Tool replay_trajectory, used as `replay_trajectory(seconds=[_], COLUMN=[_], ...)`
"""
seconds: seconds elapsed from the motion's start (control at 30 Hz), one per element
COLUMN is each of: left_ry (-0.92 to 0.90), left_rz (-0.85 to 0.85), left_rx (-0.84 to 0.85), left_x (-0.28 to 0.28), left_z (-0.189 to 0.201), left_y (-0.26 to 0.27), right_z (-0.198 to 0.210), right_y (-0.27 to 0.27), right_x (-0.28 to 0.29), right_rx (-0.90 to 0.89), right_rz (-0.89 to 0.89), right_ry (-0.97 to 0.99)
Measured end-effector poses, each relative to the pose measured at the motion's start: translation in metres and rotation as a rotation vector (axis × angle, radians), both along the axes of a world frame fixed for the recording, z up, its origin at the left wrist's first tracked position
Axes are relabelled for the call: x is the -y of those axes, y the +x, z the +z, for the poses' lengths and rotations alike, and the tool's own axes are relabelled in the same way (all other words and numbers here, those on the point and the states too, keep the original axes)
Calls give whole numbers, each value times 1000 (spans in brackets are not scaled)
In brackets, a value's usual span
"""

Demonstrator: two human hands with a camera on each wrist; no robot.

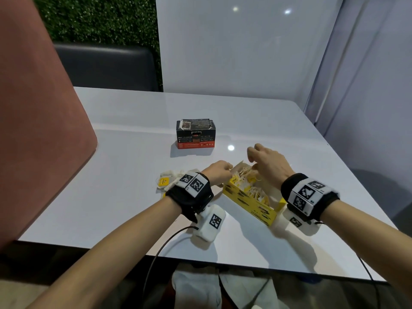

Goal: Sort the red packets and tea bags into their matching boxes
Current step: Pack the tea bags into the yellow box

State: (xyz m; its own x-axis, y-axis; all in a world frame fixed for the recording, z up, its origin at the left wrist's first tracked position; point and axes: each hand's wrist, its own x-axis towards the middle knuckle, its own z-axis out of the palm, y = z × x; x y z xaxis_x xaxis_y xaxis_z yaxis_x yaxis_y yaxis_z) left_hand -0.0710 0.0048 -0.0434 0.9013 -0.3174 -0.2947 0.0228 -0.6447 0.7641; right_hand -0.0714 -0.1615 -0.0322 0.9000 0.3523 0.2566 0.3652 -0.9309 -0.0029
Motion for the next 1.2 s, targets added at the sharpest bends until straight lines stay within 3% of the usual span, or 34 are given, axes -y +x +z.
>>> replay_trajectory(seconds=[0.07,0.13,0.2,0.7,0.93,1.03,1.13,1.2], left_ry=[-33,-52,-56,33,258,325,388,468], left_rz=[12,26,22,-87,-61,50,123,124], left_rx=[-15,-13,-14,-85,65,52,18,2], left_x=[-2,-3,-3,-7,-115,-150,-152,-145], left_z=[-2,-5,-6,8,29,21,9,2], left_y=[2,4,2,-5,-15,-28,-43,-47], right_z=[3,4,0,-6,15,39,50,45], right_y=[-3,-6,-8,-4,-16,-36,-48,-45], right_x=[-1,-6,-9,-8,-1,-25,-64,-92], right_rx=[-111,-299,-375,-360,-354,-337,-458,-534], right_rz=[-60,-77,-72,115,97,179,273,258], right_ry=[70,1,-44,-116,-143,-33,155,182])
